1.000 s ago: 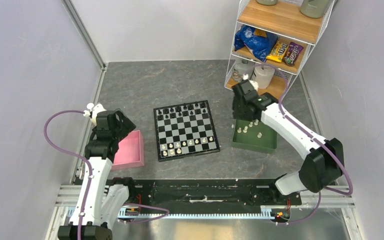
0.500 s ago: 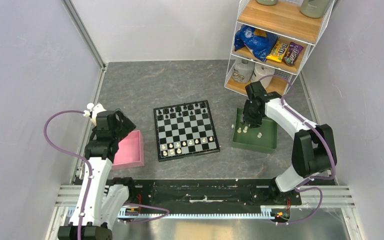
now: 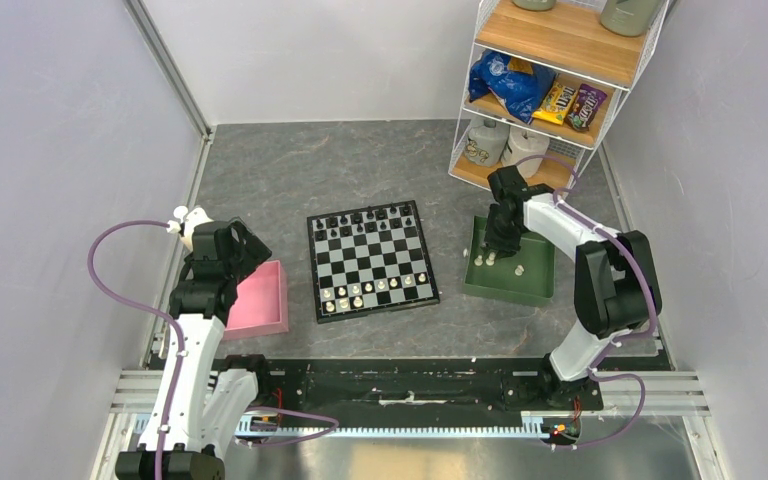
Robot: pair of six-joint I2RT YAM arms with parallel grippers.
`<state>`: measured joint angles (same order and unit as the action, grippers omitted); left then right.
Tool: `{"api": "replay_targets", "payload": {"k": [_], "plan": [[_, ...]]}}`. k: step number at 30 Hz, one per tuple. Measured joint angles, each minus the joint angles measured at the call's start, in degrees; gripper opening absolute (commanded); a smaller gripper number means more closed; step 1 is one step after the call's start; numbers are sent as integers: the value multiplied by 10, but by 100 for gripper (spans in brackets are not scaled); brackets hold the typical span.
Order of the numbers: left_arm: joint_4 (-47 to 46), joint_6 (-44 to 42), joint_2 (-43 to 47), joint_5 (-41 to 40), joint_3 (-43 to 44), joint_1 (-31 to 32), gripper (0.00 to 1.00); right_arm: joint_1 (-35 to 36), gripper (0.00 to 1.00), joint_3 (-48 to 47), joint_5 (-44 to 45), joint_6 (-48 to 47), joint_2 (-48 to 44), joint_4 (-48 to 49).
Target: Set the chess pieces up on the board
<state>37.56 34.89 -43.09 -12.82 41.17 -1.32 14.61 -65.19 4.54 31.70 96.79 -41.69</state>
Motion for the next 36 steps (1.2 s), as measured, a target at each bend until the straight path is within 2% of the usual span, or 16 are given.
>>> {"api": "replay_targets", "payload": {"k": [8, 24, 36], "plan": [[0, 0, 0, 0, 0, 0, 89, 0, 37, 2, 0, -3, 4, 7], [0, 0, 0, 0, 0, 0, 89, 0, 20, 8, -2, -15, 3, 5], [0, 0, 0, 0, 0, 0, 89, 24, 18, -8, -5, -14, -160, -47]]}}
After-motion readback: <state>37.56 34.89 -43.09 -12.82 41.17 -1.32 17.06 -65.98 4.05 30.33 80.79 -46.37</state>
